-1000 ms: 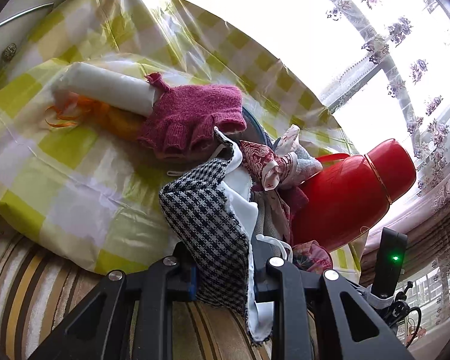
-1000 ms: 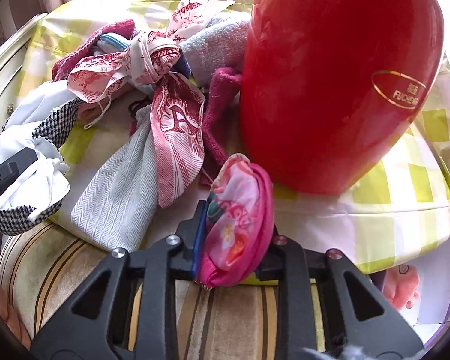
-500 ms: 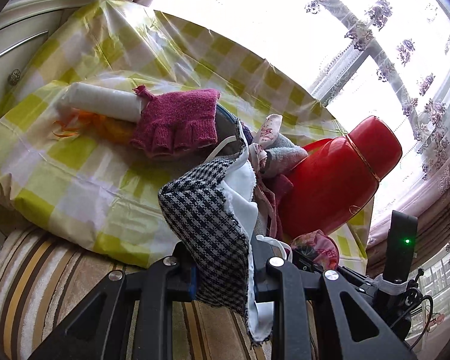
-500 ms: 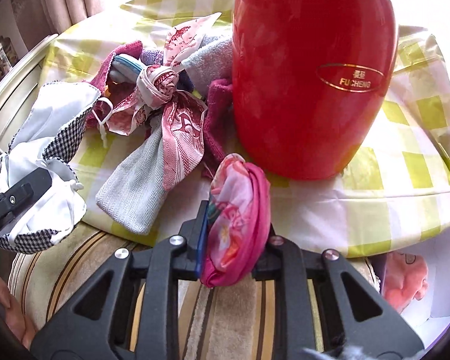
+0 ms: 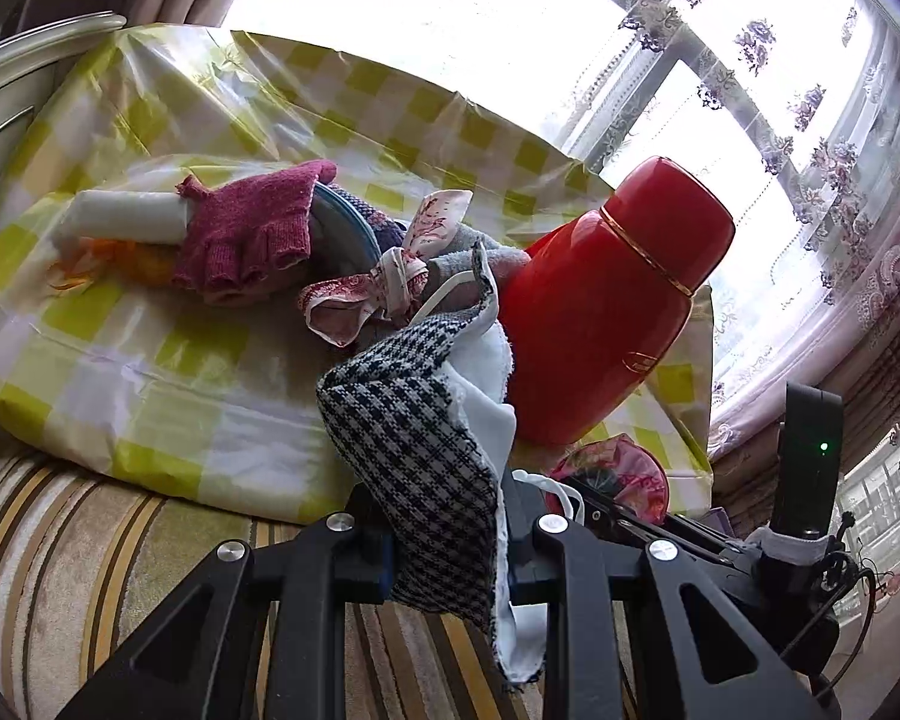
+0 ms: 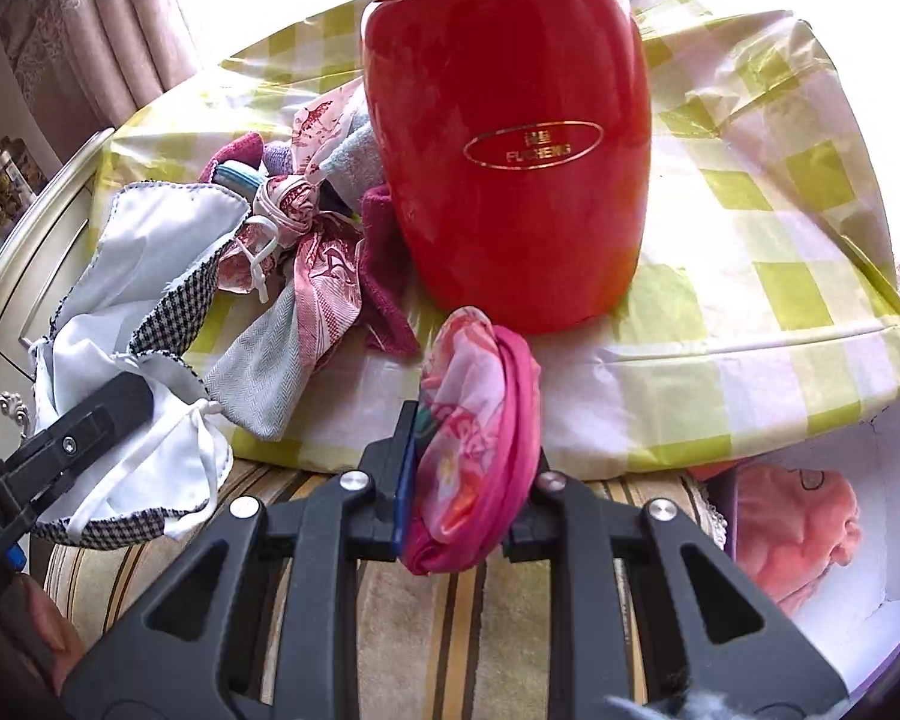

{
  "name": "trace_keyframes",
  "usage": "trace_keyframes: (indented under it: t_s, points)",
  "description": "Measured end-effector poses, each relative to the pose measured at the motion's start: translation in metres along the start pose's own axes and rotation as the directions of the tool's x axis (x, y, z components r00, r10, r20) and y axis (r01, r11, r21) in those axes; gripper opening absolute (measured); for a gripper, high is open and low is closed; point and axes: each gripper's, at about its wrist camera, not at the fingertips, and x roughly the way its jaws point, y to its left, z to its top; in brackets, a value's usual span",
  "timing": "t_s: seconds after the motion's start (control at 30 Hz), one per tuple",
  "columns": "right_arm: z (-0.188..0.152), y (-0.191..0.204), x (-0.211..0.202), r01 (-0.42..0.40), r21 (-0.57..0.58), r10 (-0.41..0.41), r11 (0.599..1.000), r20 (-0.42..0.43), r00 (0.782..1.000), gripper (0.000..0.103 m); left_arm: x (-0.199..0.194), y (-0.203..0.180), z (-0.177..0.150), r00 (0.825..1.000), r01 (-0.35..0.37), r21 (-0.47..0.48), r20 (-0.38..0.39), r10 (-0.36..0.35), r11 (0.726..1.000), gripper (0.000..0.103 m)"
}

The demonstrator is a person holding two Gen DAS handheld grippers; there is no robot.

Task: Organize soft objects
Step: 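Carry the houndstooth cloth and pink purse into the box and release both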

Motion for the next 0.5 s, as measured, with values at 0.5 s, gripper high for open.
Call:
trace_keyframes:
  t_s: [0.5]
  points:
    - [-0.009,-0.082,-0.032,0.079,0.178,-0.083,0.981,0.019,0.996,0.025,0.024,-0.078,-0.015,0.991,0.112,0.121,-0.089,-0.102,0.986,0.025]
